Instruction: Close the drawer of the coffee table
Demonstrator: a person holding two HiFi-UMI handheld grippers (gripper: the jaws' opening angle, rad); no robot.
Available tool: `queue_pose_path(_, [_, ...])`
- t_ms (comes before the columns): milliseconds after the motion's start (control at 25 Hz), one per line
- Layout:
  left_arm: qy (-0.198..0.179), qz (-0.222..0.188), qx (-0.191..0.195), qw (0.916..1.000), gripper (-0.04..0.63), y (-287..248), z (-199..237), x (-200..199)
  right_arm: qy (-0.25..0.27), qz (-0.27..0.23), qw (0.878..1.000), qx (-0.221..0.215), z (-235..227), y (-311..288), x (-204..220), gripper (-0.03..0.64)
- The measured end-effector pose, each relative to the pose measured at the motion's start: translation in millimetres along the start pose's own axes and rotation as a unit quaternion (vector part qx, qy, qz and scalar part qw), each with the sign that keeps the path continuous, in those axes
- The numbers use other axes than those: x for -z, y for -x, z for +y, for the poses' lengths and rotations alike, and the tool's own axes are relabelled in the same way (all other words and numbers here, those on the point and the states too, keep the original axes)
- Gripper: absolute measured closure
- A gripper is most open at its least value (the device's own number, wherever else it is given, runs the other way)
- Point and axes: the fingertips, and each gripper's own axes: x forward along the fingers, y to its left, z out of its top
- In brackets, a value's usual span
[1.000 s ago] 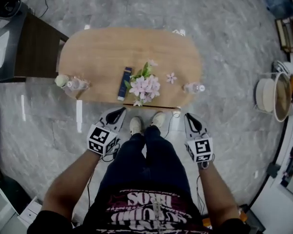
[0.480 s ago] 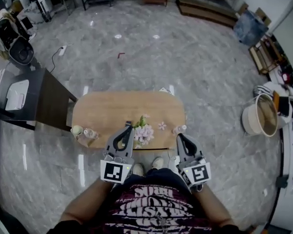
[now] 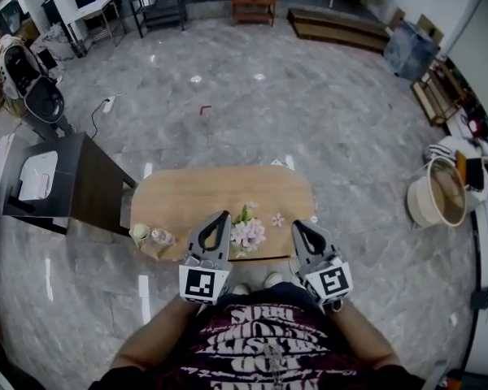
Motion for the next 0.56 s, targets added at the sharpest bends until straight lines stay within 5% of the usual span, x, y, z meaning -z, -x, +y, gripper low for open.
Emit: queue_pose_path(560, [0.016, 0.016, 0.003, 0.9997, 0.571, 14.9, 6.1, 13.8, 0.007, 0.007, 1.0, 0.006, 20.2, 4.1, 0.5, 0.581])
